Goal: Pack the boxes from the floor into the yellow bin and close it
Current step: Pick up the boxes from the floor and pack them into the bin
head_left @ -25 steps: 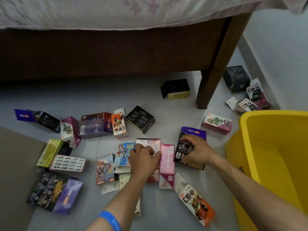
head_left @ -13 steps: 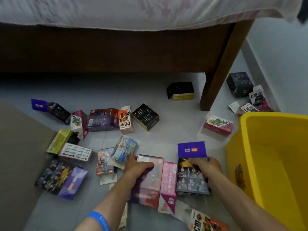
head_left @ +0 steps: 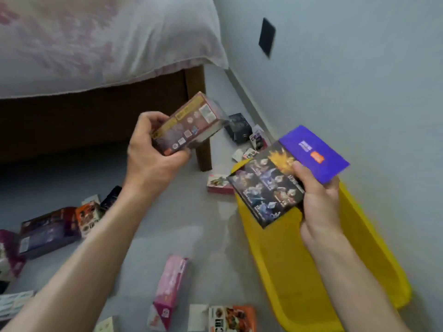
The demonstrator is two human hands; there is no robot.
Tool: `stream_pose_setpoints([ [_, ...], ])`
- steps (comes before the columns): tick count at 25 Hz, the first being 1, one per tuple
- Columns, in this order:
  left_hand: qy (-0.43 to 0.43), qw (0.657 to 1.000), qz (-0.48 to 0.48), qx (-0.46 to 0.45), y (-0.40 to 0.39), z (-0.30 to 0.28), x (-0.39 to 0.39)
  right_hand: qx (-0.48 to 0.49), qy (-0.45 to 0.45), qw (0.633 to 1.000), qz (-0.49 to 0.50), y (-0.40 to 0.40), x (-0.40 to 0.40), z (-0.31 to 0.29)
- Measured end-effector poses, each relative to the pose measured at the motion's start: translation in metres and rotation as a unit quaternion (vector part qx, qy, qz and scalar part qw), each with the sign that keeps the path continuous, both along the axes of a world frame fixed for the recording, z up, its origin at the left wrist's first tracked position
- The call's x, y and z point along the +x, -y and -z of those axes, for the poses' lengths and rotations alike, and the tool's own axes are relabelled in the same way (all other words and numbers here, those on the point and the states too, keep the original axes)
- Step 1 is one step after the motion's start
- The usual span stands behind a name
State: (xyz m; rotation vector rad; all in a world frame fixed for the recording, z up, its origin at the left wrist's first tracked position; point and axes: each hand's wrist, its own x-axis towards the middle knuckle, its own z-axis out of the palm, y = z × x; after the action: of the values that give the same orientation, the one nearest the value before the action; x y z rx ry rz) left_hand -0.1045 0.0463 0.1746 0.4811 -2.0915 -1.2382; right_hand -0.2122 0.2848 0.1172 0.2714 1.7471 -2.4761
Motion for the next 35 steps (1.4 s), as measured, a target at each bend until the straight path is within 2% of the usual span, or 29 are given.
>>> stream_pose_setpoints([
  [2, -0.016, 0.999, 0.027, -0.038, -0.039, 0.008, -0.026, 0.094, 0.055, 0.989, 0.104, -0.039, -0.015, 0.030],
  [4, -0.003, 0.997, 0.034, -0.071, -0.073, 0.030, -0.044, 0.228, 0.061, 0.967, 0.096, -0.051, -0.018, 0.066],
  [6, 0.002, 0.994, 0.038, -0.102, -0.094, 0.056, -0.051, 0.279, 0.053, 0.958, -0.035, -0.047, -0.020, 0.094],
  [7, 0.000, 0.992, 0.042, -0.116, -0.100, 0.068, -0.052, 0.282, 0.071, 0.946, -0.144, -0.041, -0.020, 0.103],
  [8, -0.001, 0.991, 0.045, -0.126, -0.106, 0.078, -0.052, 0.296, 0.095, 0.915, -0.257, -0.035, -0.018, 0.109],
  [9, -0.001, 0.990, 0.045, -0.132, -0.110, 0.086, -0.053, 0.314, 0.110, 0.884, -0.328, -0.031, -0.018, 0.114],
  [10, 0.001, 0.990, 0.045, -0.132, -0.112, 0.091, -0.053, 0.326, 0.118, 0.875, -0.338, -0.030, -0.017, 0.112],
  [11, 0.002, 0.991, 0.047, -0.126, -0.115, 0.095, -0.054, 0.302, 0.117, 0.901, -0.287, -0.034, -0.020, 0.108],
  [12, 0.005, 0.991, 0.056, -0.124, -0.118, 0.097, -0.057, 0.231, 0.123, 0.939, -0.222, -0.041, -0.026, 0.102],
  [13, 0.011, 0.988, 0.076, -0.132, -0.121, 0.100, -0.061, 0.116, 0.138, 0.965, -0.191, -0.050, -0.032, 0.095],
  [14, 0.024, 0.981, 0.112, -0.153, -0.126, 0.101, -0.065, -0.016, 0.162, 0.965, -0.206, -0.059, -0.040, 0.081],
  [15, 0.044, 0.968, 0.162, -0.186, -0.132, 0.103, -0.070, -0.104, 0.177, 0.952, -0.228, -0.066, -0.050, 0.066],
  [16, 0.065, 0.950, 0.213, -0.219, -0.138, 0.106, -0.074, -0.130, 0.178, 0.946, -0.237, -0.071, -0.058, 0.052],
  [17, 0.091, 0.934, 0.251, -0.236, -0.144, 0.111, -0.077, -0.115, 0.167, 0.954, -0.220, -0.073, -0.064, 0.042],
  [18, 0.127, 0.926, 0.270, -0.230, -0.150, 0.116, -0.082, -0.065, 0.144, 0.972, -0.173, -0.074, -0.068, 0.037],
  [20, 0.232, 0.914, 0.258, -0.212, -0.157, 0.128, -0.090, 0.104, 0.038, 0.993, -0.050, -0.080, -0.067, 0.039],
  [22, 0.346, 0.861, 0.223, -0.299, -0.161, 0.142, -0.095, 0.242, -0.096, 0.966, 0.005, -0.084, -0.055, 0.051],
  [24, 0.406, 0.790, 0.199, -0.413, -0.165, 0.149, -0.100, 0.301, -0.131, 0.944, 0.013, -0.082, -0.046, 0.075],
  [25, 0.426, 0.755, 0.194, -0.458, -0.166, 0.148, -0.102, 0.315, -0.097, 0.944, -0.007, -0.078, -0.046, 0.090],
  [26, 0.446, 0.729, 0.192, -0.482, -0.166, 0.146, -0.104, 0.331, -0.026, 0.942, -0.054, -0.071, -0.046, 0.104],
  [28, 0.473, 0.700, 0.199, -0.496, -0.166, 0.144, -0.105, 0.343, 0.121, 0.907, -0.212, -0.057, -0.044, 0.133],
  [29, 0.485, 0.691, 0.207, -0.495, -0.167, 0.142, -0.105, 0.333, 0.156, 0.888, -0.275, -0.051, -0.042, 0.145],
  [31, 0.504, 0.696, 0.215, -0.463, -0.164, 0.137, -0.101, 0.301, 0.150, 0.883, -0.328, -0.037, -0.038, 0.161],
  [33, 0.503, 0.724, 0.213, -0.422, -0.155, 0.130, -0.090, 0.299, 0.131, 0.870, -0.369, -0.022, -0.037, 0.161],
  [34, 0.482, 0.748, 0.213, -0.403, -0.145, 0.127, -0.078, 0.315, 0.129, 0.859, -0.382, -0.012, -0.034, 0.156],
  [35, 0.438, 0.787, 0.215, -0.378, -0.135, 0.126, -0.065, 0.348, 0.132, 0.851, -0.370, -0.003, -0.029, 0.151],
])
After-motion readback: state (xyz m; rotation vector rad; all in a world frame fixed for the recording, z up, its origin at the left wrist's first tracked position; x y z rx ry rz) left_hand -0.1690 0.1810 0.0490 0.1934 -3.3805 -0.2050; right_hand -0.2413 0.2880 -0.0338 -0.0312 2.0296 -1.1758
